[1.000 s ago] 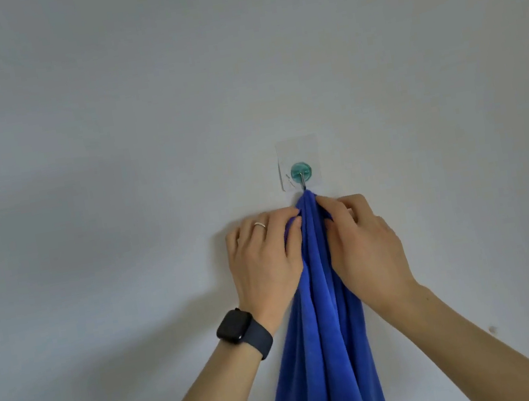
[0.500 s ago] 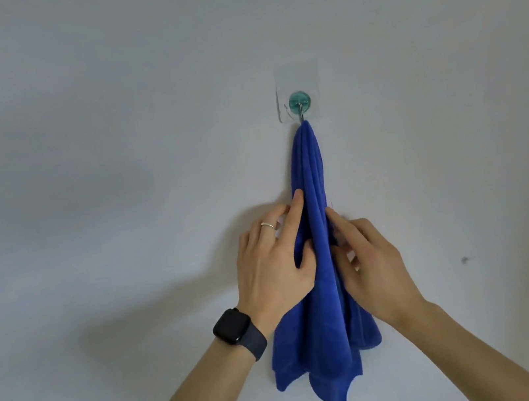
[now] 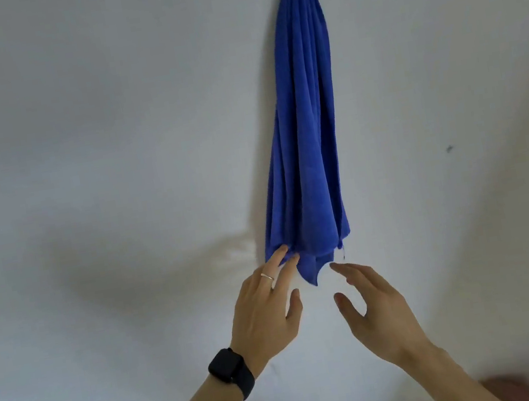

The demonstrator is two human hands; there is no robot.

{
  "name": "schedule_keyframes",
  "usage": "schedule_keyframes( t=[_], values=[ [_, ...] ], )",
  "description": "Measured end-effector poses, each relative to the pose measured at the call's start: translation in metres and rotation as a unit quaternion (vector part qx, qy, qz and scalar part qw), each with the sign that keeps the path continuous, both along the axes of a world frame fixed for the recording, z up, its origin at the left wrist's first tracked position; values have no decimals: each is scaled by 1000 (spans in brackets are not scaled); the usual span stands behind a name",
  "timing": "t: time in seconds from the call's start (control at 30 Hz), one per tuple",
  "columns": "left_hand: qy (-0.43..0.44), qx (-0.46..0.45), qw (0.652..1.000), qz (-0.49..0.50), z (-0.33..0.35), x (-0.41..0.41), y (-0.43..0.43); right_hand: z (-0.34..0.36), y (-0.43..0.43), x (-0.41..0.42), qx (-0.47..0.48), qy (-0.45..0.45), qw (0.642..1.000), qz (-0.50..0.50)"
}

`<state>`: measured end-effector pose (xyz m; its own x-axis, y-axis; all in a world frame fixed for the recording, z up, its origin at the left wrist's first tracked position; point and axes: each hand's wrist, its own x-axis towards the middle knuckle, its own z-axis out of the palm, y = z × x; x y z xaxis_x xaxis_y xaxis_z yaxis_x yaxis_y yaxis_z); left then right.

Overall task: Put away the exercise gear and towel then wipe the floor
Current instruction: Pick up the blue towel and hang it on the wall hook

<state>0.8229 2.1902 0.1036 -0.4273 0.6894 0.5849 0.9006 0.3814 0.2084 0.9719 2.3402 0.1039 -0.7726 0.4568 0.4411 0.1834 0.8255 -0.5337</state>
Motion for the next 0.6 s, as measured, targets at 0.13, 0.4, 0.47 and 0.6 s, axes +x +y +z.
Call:
schedule_keyframes(
  t=[0.13,0.4,0.47,0.6],
  values=[
    [-73,-103,992,23,-59,33,-43,-39,-20,41,-15,-78,997,0],
    [-206,-240,924,215,-95,115,-147,-77,-58,83,16,-216,968,127],
    [-225,-241,906,264,-102,142,-181,-83,-75,87,26,-225,959,170],
    [-251,-230,863,374,-108,209,-264,-93,-131,85,42,-220,934,279]
  ],
)
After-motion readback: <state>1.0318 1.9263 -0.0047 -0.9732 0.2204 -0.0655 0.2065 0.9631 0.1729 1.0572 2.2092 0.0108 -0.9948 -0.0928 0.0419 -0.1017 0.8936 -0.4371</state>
